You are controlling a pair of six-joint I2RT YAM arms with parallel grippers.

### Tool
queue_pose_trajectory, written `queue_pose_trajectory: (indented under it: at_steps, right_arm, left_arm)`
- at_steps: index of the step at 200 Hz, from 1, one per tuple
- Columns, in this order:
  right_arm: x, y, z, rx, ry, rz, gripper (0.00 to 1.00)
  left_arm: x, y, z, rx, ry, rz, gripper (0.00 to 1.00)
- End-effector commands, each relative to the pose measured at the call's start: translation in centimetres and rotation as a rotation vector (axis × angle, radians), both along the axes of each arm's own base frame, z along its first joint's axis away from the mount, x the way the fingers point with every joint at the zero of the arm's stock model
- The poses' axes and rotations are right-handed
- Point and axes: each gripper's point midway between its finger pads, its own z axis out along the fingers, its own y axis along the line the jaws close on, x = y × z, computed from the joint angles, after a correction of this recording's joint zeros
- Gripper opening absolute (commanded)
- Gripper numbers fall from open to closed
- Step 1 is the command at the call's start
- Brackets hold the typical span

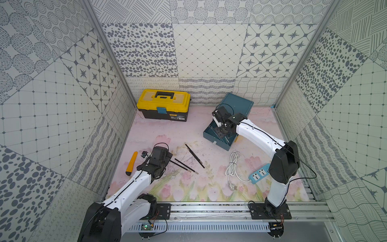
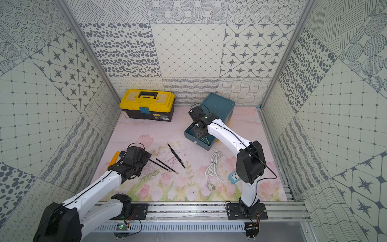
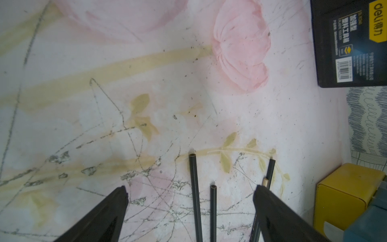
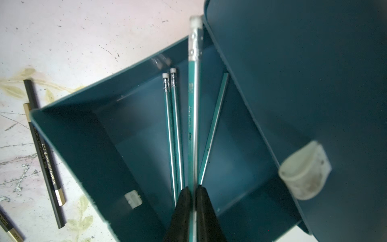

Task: Please place the pencils in the drawer according to their color
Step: Place the pencil in the drawer.

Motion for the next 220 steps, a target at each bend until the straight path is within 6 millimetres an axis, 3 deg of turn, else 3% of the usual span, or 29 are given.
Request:
queue_pose_trajectory:
  at_steps: [1, 20, 131, 176, 220]
  right_arm:
    - [0.4, -0.2, 1.5, 0.032, -0.049, -0.015, 0.0]
    - [0.5, -0.2, 1.4, 0.029, -0.048, -0.02, 0.0]
    - [0.5, -0.3, 2.3, 0.044, -0.068, -0.031, 0.24]
    - [0.3, -0.3, 3.6, 0.077, -0.088, -0.041, 0.25]
    - [-0.3, -0.7, 6.0, 0.141, -0.132, -0.07, 0.28]
  left_arm:
    - [0.3, -0.1, 0.5, 0.003, -0.01, -0.016, 0.99]
    - [0.3, -0.1, 0.5, 0.003, -0.01, -0.017, 0.99]
    - [0.7, -0.4, 1.1, 0.009, -0.027, -0.048, 0.99]
    - [3.2, -2.4, 4.2, 0.043, -0.116, -0.23, 0.99]
    - [5.2, -5.4, 7.0, 0.118, -0.199, -0.427, 0.99]
